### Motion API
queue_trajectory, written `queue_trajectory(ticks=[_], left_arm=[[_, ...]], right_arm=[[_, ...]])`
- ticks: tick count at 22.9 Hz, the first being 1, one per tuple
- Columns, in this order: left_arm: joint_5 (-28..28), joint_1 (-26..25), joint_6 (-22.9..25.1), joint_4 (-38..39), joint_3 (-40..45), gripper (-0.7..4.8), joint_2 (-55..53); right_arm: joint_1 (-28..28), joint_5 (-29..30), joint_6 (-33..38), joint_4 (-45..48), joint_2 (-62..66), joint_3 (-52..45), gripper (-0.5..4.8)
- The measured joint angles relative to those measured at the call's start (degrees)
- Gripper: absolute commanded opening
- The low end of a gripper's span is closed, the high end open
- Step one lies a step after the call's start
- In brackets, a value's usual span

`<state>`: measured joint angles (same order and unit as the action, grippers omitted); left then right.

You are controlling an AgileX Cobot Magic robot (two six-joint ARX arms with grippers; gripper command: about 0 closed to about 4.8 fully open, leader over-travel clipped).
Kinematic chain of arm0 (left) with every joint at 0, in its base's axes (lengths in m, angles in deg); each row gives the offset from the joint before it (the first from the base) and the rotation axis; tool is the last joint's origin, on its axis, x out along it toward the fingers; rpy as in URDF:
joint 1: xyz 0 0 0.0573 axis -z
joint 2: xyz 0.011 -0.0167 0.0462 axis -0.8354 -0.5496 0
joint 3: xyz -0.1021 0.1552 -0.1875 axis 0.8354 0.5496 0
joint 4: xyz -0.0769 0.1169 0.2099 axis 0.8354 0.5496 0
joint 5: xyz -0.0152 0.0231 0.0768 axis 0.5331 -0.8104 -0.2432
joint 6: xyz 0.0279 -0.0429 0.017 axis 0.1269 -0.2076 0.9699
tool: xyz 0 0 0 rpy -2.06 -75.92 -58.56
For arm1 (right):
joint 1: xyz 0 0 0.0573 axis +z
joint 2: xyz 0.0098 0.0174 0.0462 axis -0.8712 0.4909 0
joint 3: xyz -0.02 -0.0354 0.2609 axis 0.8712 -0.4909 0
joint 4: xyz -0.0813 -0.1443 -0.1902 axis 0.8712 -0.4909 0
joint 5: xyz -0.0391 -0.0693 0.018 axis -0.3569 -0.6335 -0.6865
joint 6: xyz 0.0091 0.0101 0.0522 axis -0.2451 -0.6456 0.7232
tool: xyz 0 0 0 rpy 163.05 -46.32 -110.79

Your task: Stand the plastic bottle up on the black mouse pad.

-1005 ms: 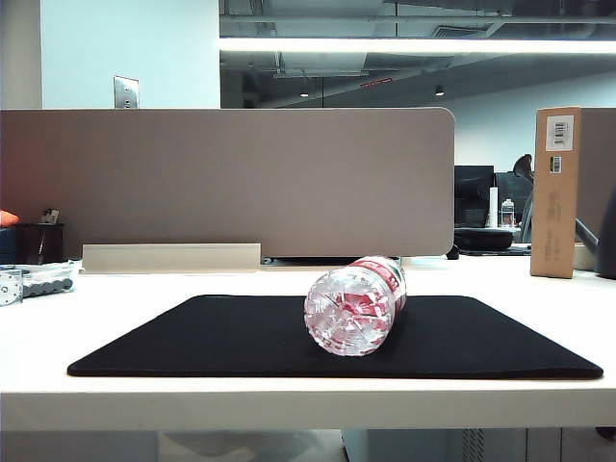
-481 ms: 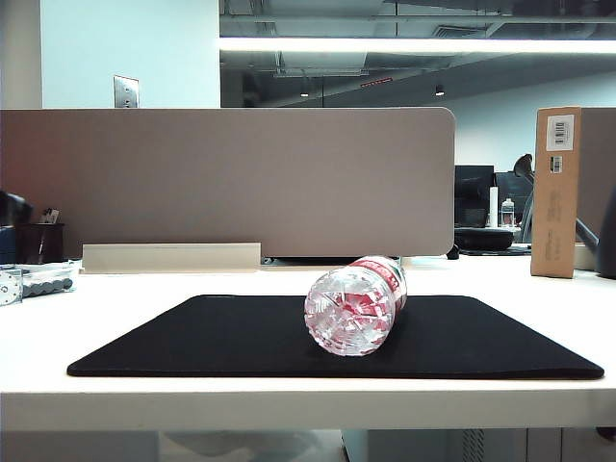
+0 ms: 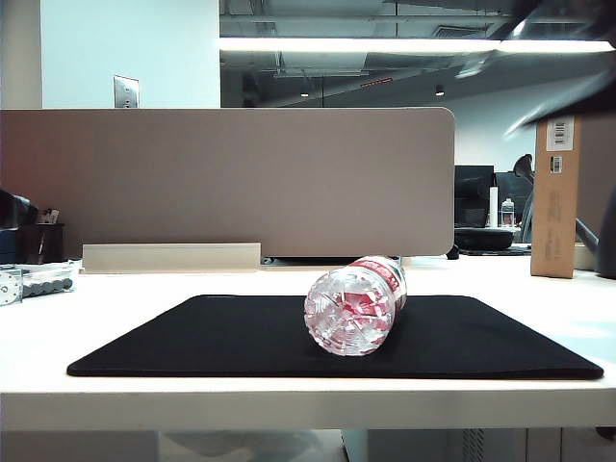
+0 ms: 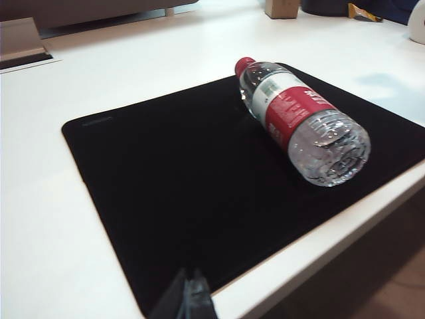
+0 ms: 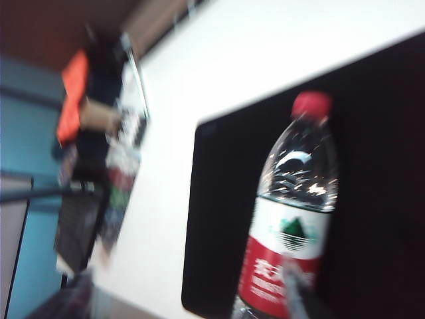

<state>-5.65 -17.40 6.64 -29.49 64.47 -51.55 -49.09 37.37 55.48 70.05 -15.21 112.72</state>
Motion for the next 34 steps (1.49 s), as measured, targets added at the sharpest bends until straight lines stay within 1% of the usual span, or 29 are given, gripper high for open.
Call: queue_trajectory(ticks=[1, 2, 3, 4, 5, 6, 7, 8, 10, 11, 13, 16, 17, 18, 19, 20, 21, 22, 23, 24, 29, 30, 31, 32, 33, 34], left_arm=[[0.02, 0.02, 0.0, 0.0, 0.0, -0.04, 0.0], [-0.02, 0.02, 0.0, 0.07, 0.0, -0.04, 0.02], [-0.04, 0.0, 0.0, 0.04, -0.02, -0.04, 0.02], [0.02, 0.0, 0.0, 0.04, 0.0, -0.04, 0.04], [0.0, 0.04, 0.0, 0.07, 0.0, -0.04, 0.04], [0.0, 0.02, 0.0, 0.0, -0.02, -0.04, 0.13], [0.0, 0.02, 0.0, 0.04, 0.0, -0.04, 0.13], [0.0, 0.02, 0.0, 0.04, 0.0, -0.04, 0.13], [0.0, 0.02, 0.0, 0.04, 0.0, -0.04, 0.13], [-0.02, 0.02, 0.0, 0.04, 0.0, -0.04, 0.13], [0.0, 0.02, 0.0, 0.04, 0.0, -0.04, 0.13], [0.0, 0.02, 0.0, 0.04, 0.0, -0.04, 0.13], [0.0, 0.04, 0.0, 0.04, 0.0, -0.04, 0.13], [0.0, 0.02, 0.0, 0.04, 0.0, -0.04, 0.13], [0.0, 0.04, 0.0, 0.04, 0.0, -0.04, 0.13], [0.0, 0.02, 0.0, 0.04, 0.0, -0.04, 0.13], [0.0, 0.02, 0.0, 0.04, 0.0, -0.04, 0.13], [0.0, 0.04, 0.0, 0.04, 0.0, -0.04, 0.13], [0.0, 0.02, 0.0, 0.04, 0.0, -0.04, 0.13], [0.0, 0.02, 0.0, 0.04, 0.0, -0.04, 0.13], [0.0, 0.02, 0.0, 0.04, 0.0, -0.04, 0.13], [0.0, 0.02, 0.0, 0.04, 0.0, -0.04, 0.15], [0.0, 0.02, 0.0, 0.04, 0.0, -0.04, 0.13], [0.0, 0.02, 0.0, 0.04, 0.0, -0.04, 0.15], [0.0, 0.02, 0.0, 0.04, 0.0, -0.04, 0.22], [0.0, 0.02, 0.0, 0.04, 0.0, -0.04, 0.26]], right_arm=[[2.16, 0.09, -0.94, -0.85, 5.31, 3.85, 4.17], [4.68, 0.17, -2.54, -4.48, 11.47, 8.74, 4.23], [6.58, 0.11, -4.13, -8.85, 18.51, 15.04, 4.23], [7.45, -0.55, -4.92, -10.8, 21.9, 18.23, 4.23], [8.7, -2.4, -5.95, -13.66, 25.81, 22.05, 4.23], [10.51, -7.5, -7.78, -20.15, 31.93, 28.48, 4.23], [11.32, -9.79, -8.41, -23.78, 34.21, 31.39, 4.23], [12.92, -15.52, -9.64, -29.79, 38.93, 37.55, 4.23], [14.21, -21.24, -10.03, -36.92, 44.13, 44.24, 4.23], [14.25, -21.81, -10.12, -39.04, 45.94, 45.9, 4.22], [14.82, -23.63, -9.38, -39.34, 48.52, 46.62, 4.21], [15.5, -24.04, -8.61, -39.06, 50.95, 46.62, 4.21], [15.72, -24.04, -8.33, -38.73, 51.91, 46.6, 4.1], [15.96, -24.28, -7.87, -38.53, 52.48, 46.6, 3.61], [16.24, -24.39, -7.45, -38.34, 53.16, 46.6, 3.35], [16.37, -24.55, -7.3, -38.16, 53.44, 46.69, 2.9], [16.59, -24.83, -7.26, -38.18, 53.68, 46.95, 2.21], [16.59, -24.92, -7.19, -38.18, 53.83, 46.97, 1.28], [16.59, -24.83, -7.15, -38.18, 53.83, 47.15, 0.21], [16.79, -24.98, -7.23, -38.14, 53.81, 47.17, 0.08], [16.83, -24.3, -8.04, -38.07, 53.75, 47.15, 0.07], [17.14, -25.14, -9.25, -38.07, 53.4, 46.97, -0.06], [17.77, -26.93, -10.19, -37.94, 53.0, 46.75, -0.06], [19.67, -31.58, -12.28, -37.83, 51.82, 46.51, -0.05], [21.16, -34.97, -14.21, -37.75, 50.75, 46.4, -0.05], [23.61, -41.18, -17.16, -36.85, 48.89, 46.31, -0.05]])
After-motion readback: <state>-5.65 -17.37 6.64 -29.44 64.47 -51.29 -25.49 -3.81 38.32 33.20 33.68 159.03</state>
